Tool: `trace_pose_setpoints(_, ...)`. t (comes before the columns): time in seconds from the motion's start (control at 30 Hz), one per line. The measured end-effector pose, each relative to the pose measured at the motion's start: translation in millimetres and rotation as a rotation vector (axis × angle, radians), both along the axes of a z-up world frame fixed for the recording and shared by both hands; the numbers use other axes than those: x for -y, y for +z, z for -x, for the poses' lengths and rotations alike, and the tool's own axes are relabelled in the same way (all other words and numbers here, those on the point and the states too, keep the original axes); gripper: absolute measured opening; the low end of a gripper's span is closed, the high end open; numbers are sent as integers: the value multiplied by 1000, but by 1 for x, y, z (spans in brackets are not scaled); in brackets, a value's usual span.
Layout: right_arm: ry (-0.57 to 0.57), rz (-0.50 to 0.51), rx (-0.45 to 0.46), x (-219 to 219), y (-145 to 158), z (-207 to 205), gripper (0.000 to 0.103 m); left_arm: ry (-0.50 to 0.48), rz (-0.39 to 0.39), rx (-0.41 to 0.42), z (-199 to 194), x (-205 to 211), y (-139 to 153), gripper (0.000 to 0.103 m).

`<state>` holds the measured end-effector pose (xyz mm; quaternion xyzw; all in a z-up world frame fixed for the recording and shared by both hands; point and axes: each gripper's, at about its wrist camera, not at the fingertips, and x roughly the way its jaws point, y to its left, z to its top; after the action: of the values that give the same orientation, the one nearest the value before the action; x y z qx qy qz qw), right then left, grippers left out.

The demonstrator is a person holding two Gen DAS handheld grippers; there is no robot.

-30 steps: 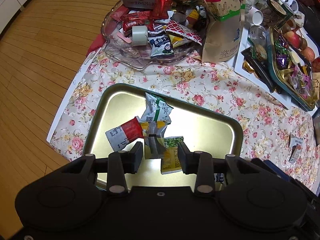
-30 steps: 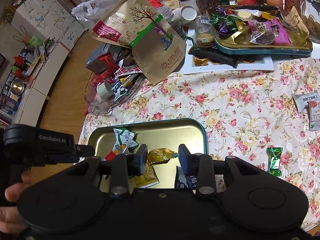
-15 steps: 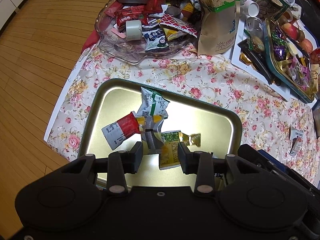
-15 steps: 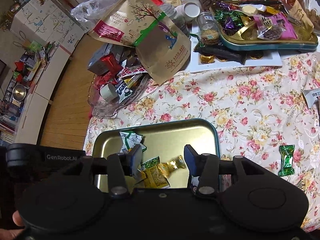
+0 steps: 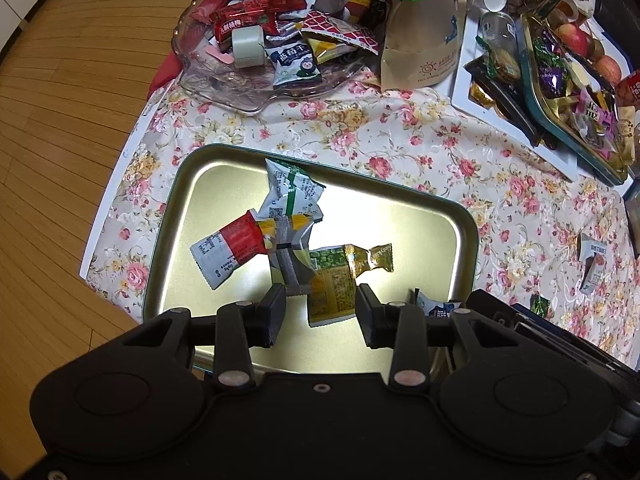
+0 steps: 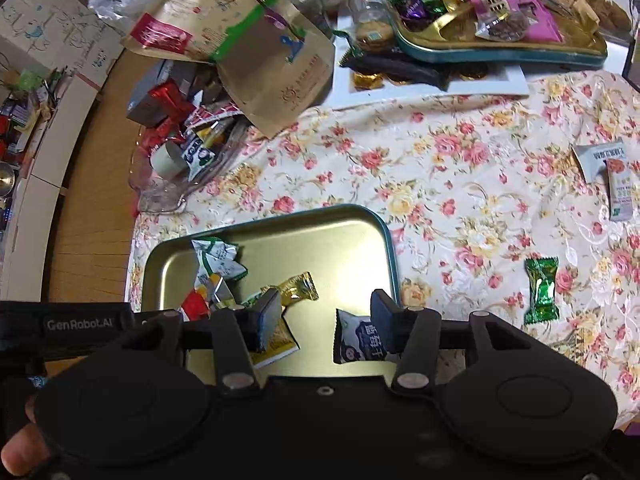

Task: Organize snacks
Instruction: 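Lower both candies into the gold tray and open both tools, then move the right tool toward the green-wrapped candy on the tablecloth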

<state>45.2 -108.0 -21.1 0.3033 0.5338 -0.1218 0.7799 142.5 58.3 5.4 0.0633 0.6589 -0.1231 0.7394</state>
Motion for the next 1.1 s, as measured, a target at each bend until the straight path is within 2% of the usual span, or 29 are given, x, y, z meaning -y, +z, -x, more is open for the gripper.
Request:
trace_pose_setpoints(0.47, -24, 25, -73, 15, -10, 9, 53, -63, 5, -40, 13, 21, -5, 46)
trace_pose_setpoints(1.1, -90, 40, -96, 56, -9, 48, 54, -163, 4, -45, 39, 63, -1, 46)
